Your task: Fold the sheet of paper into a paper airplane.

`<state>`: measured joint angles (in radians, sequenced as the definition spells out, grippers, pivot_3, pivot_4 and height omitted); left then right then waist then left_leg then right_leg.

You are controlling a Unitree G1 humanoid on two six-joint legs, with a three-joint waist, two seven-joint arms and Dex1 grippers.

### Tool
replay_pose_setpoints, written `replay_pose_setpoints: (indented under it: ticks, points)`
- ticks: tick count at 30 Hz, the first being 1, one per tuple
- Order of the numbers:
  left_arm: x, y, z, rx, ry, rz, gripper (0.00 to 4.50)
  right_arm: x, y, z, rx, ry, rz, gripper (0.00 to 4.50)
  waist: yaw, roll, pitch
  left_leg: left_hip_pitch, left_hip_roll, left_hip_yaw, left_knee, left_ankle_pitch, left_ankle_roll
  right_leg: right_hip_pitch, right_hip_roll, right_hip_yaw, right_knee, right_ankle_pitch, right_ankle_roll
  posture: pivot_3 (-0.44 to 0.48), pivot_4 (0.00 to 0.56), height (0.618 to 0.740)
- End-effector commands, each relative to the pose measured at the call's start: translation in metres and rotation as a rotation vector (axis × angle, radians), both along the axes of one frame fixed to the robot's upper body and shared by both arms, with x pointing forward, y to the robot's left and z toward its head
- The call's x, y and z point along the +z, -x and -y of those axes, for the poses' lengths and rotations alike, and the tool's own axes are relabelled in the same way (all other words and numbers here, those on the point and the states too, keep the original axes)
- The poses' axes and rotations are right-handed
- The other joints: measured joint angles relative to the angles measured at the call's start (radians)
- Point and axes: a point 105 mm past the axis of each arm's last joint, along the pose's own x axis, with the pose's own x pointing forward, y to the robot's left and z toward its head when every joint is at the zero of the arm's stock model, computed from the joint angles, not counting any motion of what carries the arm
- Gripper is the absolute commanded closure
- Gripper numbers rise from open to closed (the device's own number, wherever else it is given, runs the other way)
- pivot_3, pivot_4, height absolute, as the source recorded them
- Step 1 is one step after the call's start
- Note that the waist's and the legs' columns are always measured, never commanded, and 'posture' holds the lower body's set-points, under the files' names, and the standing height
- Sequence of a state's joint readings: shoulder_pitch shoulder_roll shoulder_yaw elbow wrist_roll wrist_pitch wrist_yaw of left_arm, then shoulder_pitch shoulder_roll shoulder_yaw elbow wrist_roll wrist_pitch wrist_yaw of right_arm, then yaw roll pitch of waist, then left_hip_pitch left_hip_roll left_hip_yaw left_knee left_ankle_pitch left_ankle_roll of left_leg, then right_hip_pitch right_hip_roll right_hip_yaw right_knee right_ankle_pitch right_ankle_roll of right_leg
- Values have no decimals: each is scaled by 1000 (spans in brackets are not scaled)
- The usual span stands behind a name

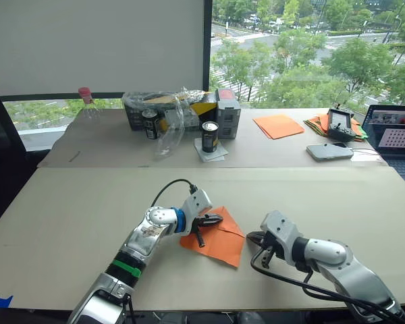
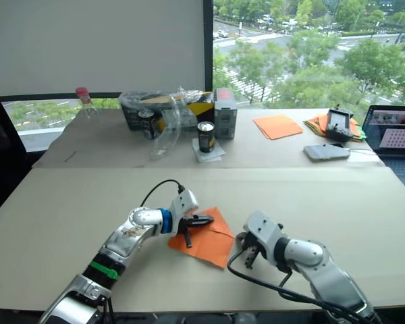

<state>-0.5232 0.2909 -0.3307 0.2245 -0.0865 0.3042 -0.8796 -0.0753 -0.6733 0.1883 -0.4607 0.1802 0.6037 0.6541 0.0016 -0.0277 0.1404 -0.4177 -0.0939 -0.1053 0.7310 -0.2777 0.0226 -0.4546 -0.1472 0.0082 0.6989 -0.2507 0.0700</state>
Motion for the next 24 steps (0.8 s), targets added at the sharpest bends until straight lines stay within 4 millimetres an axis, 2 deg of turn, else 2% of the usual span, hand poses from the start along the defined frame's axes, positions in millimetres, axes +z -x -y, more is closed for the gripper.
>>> replay_pose_setpoints:
  ticks: [1,5,7,9,13,15,16,19,24]
  points:
    - [-11,-1,-10,33,-41,-18,4485,6,-2,-7,55,-5,35,4500,-1,0,0,0,0,0,0,0,0,0,0,0,0,0,0,0,150,670]
    - [-6,-5,-16,78,-6,-27,4485,13,-13,-2,59,54,101,4500,-3,0,0,0,0,0,0,0,0,0,0,0,0,0,0,0,150,670]
    - [-5,-5,-16,80,-4,-24,4485,17,-11,4,73,83,86,4500,-2,0,0,0,0,0,0,0,0,0,0,0,1,0,0,0,150,670]
    - [-4,-5,-16,83,6,-27,4485,21,0,4,88,37,4,4500,0,0,0,0,0,0,0,0,0,0,0,0,0,0,0,0,150,670]
    - [-5,-4,-16,80,9,-30,4485,23,48,-8,186,-117,-261,4500,9,0,0,-3,0,-1,0,0,1,-2,0,-1,0,0,0,0,150,670]
    - [-6,-3,-15,79,10,-34,4485,23,63,-16,215,-172,-322,4500,10,0,0,-3,0,-1,0,-1,1,-2,0,-1,-1,0,0,0,150,670]
    - [-7,-2,-13,73,9,-36,4485,17,71,-21,219,-186,-353,4500,9,0,0,-3,0,-1,0,-1,1,-1,0,-1,-1,0,0,0,150,670]
    - [-6,0,-11,58,13,-41,4485,5,78,-28,178,-213,-400,4500,9,0,0,-2,0,-1,1,-1,1,0,-1,-1,-2,0,0,0,150,670]
    - [-2,1,-11,47,22,-46,4485,-10,72,-24,81,-184,-417,4500,10,0,0,-2,0,-1,1,0,1,0,-1,0,-1,0,0,0,150,670]
